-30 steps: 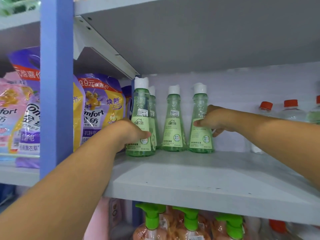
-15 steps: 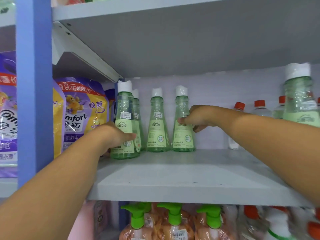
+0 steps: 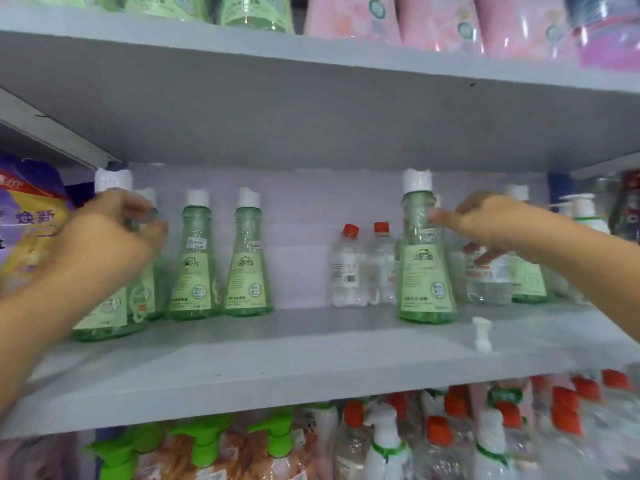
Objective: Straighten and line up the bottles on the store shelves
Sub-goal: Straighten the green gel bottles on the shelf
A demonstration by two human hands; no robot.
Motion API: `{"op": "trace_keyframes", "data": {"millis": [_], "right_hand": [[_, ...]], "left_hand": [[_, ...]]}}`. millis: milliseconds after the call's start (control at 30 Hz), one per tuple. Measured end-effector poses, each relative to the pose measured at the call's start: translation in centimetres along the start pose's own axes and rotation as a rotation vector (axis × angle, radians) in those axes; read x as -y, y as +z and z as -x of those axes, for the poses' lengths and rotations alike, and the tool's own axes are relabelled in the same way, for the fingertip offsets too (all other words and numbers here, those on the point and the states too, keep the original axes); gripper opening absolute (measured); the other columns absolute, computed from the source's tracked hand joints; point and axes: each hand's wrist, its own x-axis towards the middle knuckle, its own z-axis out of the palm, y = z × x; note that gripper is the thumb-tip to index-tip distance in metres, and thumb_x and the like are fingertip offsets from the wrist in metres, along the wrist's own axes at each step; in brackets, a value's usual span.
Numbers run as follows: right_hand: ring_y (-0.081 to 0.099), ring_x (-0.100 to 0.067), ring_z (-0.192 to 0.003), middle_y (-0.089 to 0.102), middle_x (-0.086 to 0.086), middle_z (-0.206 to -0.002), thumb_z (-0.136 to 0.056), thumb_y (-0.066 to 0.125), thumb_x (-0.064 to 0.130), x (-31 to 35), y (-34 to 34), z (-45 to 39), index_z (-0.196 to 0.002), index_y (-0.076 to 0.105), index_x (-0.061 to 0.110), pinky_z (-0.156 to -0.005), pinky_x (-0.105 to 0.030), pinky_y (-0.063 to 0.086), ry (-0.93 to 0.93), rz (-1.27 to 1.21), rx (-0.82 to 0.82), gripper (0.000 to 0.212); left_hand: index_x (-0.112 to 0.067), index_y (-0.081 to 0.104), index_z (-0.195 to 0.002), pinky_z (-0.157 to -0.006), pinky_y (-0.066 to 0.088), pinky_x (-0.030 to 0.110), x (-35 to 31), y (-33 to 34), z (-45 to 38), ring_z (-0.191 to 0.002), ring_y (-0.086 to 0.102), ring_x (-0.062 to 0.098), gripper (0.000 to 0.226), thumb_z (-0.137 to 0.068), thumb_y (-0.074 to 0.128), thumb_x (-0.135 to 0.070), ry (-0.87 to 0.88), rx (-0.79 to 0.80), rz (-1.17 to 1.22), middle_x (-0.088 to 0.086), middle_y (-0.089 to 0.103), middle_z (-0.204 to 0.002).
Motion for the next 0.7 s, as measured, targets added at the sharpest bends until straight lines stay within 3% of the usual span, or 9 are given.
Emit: {"op": "trace_keyframes", "data": {"millis": [100, 200, 233, 333, 400, 467, 533, 600, 700], "right_hand": [[0.074, -0.027, -0.09, 0.071, -0.005, -0.11, -0.087, 0.063, 0.064, -1.3, 1.9, 0.7, -0.125, 0.056, 0.017, -0.076, -0.044, 0.065, 0.042, -0.084, 0.37, 0.061], [0.072, -0.018, -0.074, 0.069, 0.002, -0.094, -0.092, 0.07, 0.049, -1.3, 3.9, 1.3, -0.116, 0.054, 0.024, -0.056, -0.032, 0.062, -0.058, -0.029, 0.298, 0.039], [0.072, -0.018, -0.078, 0.069, 0.003, -0.096, -0.092, 0.07, 0.047, -1.4, 4.3, 1.4, -0.116, 0.053, 0.027, -0.057, -0.032, 0.063, -0.09, -0.046, 0.287, 0.035], [0.07, -0.019, -0.101, 0.069, 0.003, -0.114, -0.094, 0.07, 0.039, -1.6, 4.9, 1.3, -0.131, 0.055, 0.03, -0.079, -0.04, 0.064, -0.169, -0.183, 0.423, 0.041], [0.069, -0.015, -0.107, 0.068, 0.002, -0.123, -0.096, 0.07, 0.034, -2.4, 3.9, 1.1, -0.137, 0.055, 0.026, -0.089, -0.037, 0.062, -0.2, -0.201, 0.531, 0.045], [0.071, -0.015, -0.104, 0.069, 0.001, -0.12, -0.097, 0.067, 0.033, -4.3, 1.8, -0.2, -0.125, 0.062, 0.022, -0.09, -0.036, 0.061, -0.214, -0.155, 0.449, 0.031], [0.074, -0.023, -0.096, 0.073, -0.005, -0.11, -0.097, 0.065, 0.027, -6.9, -0.8, -2.6, -0.108, 0.068, 0.018, -0.086, -0.043, 0.062, -0.165, -0.177, 0.165, 0.015], [0.073, -0.028, -0.087, 0.073, -0.014, -0.106, -0.096, 0.062, 0.02, -9.7, -3.5, -5.3, -0.103, 0.068, 0.01, -0.085, -0.047, 0.062, -0.061, -0.222, -0.057, 0.013], [0.066, -0.026, -0.079, 0.066, -0.013, -0.096, -0.099, 0.061, 0.029, -12.2, -5.1, -8.0, -0.11, 0.061, 0.002, -0.071, -0.04, 0.06, 0.143, -0.053, -0.066, 0.029]], "left_hand": [[-0.025, 0.068, -0.092, -0.084, 0.058, 0.037, -7.1, 4.3, 3.5, -0.094, 0.071, 0.028, 0.008, -0.09, 0.075, -0.028, -0.053, 0.252, 0.195, 0.001, 0.073, -0.094], [-0.023, 0.068, -0.103, -0.091, 0.06, 0.046, -12.4, 9.5, 6.7, -0.094, 0.075, 0.026, 0.032, -0.082, 0.079, -0.044, -0.068, 0.559, 0.264, 0.006, 0.074, -0.104], [-0.026, 0.066, -0.106, -0.09, 0.061, 0.045, -13.9, 10.9, 7.6, -0.094, 0.075, 0.024, 0.042, -0.077, 0.079, -0.053, -0.066, 0.639, 0.269, 0.004, 0.073, -0.106], [-0.028, 0.054, -0.126, -0.091, 0.06, 0.041, -16.7, 14.9, 9.3, -0.101, 0.07, 0.017, 0.06, -0.08, 0.077, -0.059, -0.073, 0.78, 0.258, -0.005, 0.065, -0.118], [-0.033, 0.051, -0.123, -0.088, 0.059, 0.037, -17.7, 16.3, 10.0, -0.1, 0.068, 0.013, 0.052, -0.083, 0.079, -0.05, -0.056, 0.795, 0.258, -0.009, 0.065, -0.113], [-0.032, 0.048, -0.122, -0.084, 0.058, 0.035, -17.7, 17.1, 10.0, -0.097, 0.068, 0.013, 0.052, -0.084, 0.082, -0.039, -0.07, 0.763, 0.26, -0.009, 0.065, -0.108], [-0.031, 0.043, -0.128, -0.081, 0.058, 0.035, -17.2, 17.2, 10.0, -0.097, 0.069, 0.014, 0.06, -0.083, 0.083, -0.038, -0.103, 0.75, 0.278, -0.009, 0.067, -0.108], [-0.036, 0.043, -0.128, -0.077, 0.056, 0.033, -16.7, 17.2, 10.1, -0.096, 0.071, 0.013, 0.061, -0.082, 0.083, -0.041, -0.098, 0.737, 0.276, -0.011, 0.069, -0.108], [-0.041, 0.047, -0.127, -0.087, 0.058, 0.038, -16.4, 16.9, 10.3, -0.096, 0.073, 0.013, 0.063, -0.076, 0.084, -0.05, -0.088, 0.703, 0.265, -0.012, 0.071, -0.11]]}}
